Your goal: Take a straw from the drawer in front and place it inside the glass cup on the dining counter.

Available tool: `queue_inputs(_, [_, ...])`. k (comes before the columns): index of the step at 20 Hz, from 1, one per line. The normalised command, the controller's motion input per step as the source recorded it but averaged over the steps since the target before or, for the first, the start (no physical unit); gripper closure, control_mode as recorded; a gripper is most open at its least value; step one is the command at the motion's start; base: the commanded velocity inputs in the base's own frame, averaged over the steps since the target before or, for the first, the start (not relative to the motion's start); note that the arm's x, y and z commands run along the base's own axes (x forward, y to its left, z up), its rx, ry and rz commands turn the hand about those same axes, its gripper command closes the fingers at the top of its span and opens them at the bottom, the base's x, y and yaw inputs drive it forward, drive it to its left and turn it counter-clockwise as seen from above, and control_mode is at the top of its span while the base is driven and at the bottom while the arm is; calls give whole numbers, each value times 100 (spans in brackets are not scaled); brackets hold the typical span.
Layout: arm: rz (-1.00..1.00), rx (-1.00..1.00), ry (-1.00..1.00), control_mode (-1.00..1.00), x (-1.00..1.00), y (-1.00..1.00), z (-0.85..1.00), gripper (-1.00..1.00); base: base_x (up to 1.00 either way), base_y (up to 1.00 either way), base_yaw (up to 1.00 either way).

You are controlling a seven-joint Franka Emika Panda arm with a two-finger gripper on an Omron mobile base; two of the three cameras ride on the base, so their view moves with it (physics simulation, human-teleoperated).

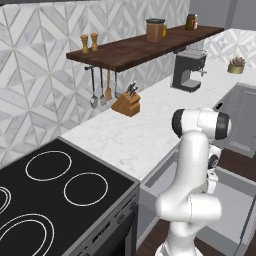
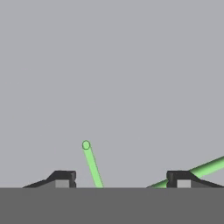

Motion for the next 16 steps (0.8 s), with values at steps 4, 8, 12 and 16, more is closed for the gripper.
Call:
queue_inputs(4, [0,0,0,-100,0,0,-9,-100,0,0,0])
queue_inputs(8, [0,0,0,-100,0,0,-9,-100,0,0,0])
queue_inputs(12, [0,0,0,-100,0,0,-19,-100,0,0,0])
queue_inputs(16, [0,0,0,-100,0,0,-23,-100,0,0,0])
